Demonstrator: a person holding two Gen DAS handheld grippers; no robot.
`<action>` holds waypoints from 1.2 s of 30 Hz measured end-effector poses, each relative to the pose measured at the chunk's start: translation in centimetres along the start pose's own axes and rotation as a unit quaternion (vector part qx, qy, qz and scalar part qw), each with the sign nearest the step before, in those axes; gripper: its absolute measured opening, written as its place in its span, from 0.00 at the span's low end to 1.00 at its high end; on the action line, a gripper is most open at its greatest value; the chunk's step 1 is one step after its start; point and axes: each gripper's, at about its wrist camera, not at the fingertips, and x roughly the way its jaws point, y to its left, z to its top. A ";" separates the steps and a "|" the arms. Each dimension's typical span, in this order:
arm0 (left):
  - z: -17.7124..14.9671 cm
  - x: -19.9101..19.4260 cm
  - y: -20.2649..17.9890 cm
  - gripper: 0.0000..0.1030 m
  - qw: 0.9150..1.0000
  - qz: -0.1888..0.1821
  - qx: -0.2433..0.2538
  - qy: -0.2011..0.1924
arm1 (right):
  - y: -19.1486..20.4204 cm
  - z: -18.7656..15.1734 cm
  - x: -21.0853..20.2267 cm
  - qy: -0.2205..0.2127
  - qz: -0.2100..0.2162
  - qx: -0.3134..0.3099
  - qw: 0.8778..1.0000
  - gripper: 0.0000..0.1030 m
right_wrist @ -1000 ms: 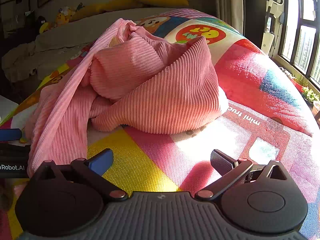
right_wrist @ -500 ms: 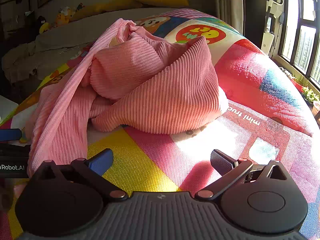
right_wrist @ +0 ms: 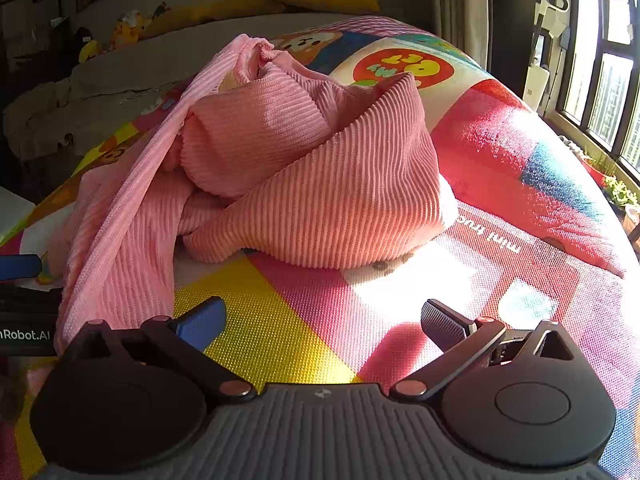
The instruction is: Fold clothes
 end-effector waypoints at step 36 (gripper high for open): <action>4.4 -5.4 4.9 1.00 0.986 -0.158 0.031 -0.050 | -3.5 2.7 -7.2 -0.125 -0.042 0.069 0.989 1.00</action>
